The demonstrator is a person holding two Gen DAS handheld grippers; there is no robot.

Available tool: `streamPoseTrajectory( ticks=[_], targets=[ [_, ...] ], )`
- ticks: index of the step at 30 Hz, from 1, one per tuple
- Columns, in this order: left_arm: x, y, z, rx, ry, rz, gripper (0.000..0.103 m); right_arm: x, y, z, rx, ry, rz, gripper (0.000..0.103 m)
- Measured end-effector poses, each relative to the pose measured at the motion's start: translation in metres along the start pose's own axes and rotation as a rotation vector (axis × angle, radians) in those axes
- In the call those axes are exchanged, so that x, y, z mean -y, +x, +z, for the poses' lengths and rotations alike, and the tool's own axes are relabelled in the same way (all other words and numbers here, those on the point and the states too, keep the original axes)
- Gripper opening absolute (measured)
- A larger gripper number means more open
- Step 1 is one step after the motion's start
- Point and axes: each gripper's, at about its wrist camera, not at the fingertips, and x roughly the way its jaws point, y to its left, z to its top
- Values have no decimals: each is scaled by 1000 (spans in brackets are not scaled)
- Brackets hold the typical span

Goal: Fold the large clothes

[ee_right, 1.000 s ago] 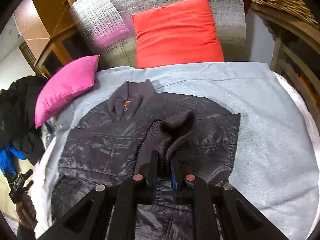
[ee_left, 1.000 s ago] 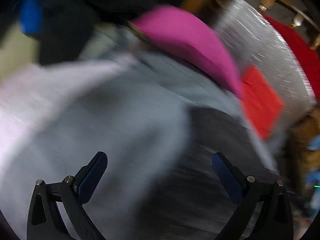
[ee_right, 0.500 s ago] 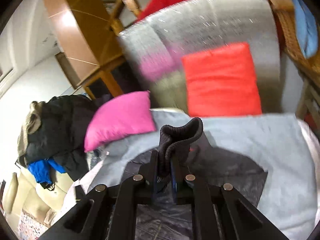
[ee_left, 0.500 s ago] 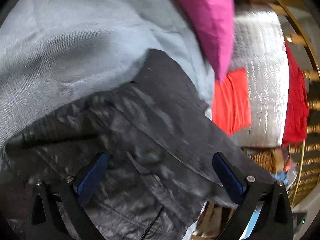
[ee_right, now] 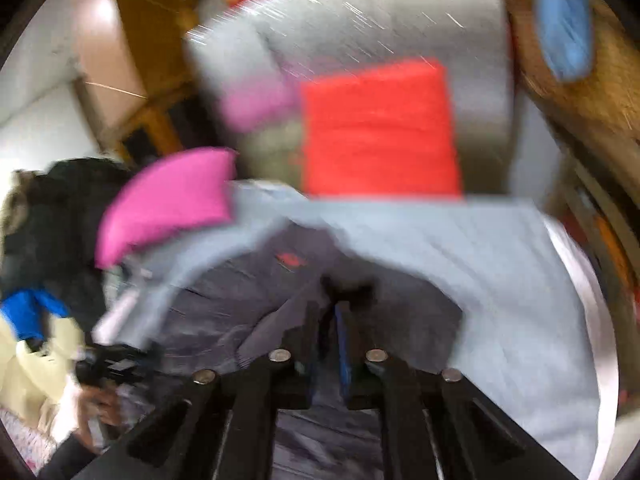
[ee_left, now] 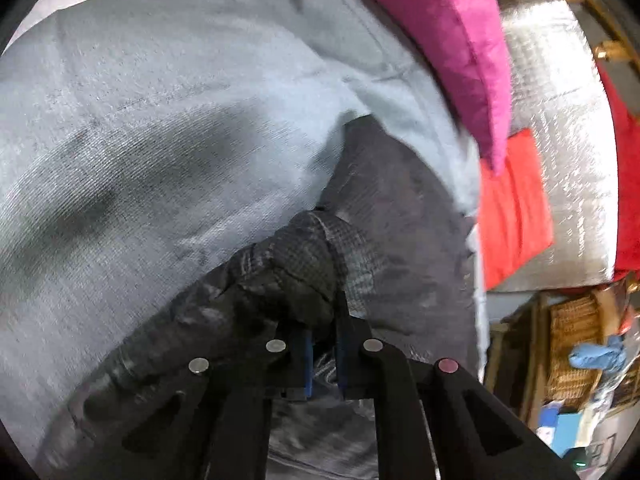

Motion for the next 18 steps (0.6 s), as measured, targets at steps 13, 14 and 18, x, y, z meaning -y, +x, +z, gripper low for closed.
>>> streamPoseTrajectory(
  ticks=[13,14,18],
  targets=[
    [3,-19,-25,55,167,35,54,101,52,-88,-57,436,159,92],
    [4,-16,-21,58,177,41,57,93,51,-82,-53,408,175,92],
    [9,-11,-25,72,213,58,59,58,58,-69,-86,289,182,91]
  ],
)
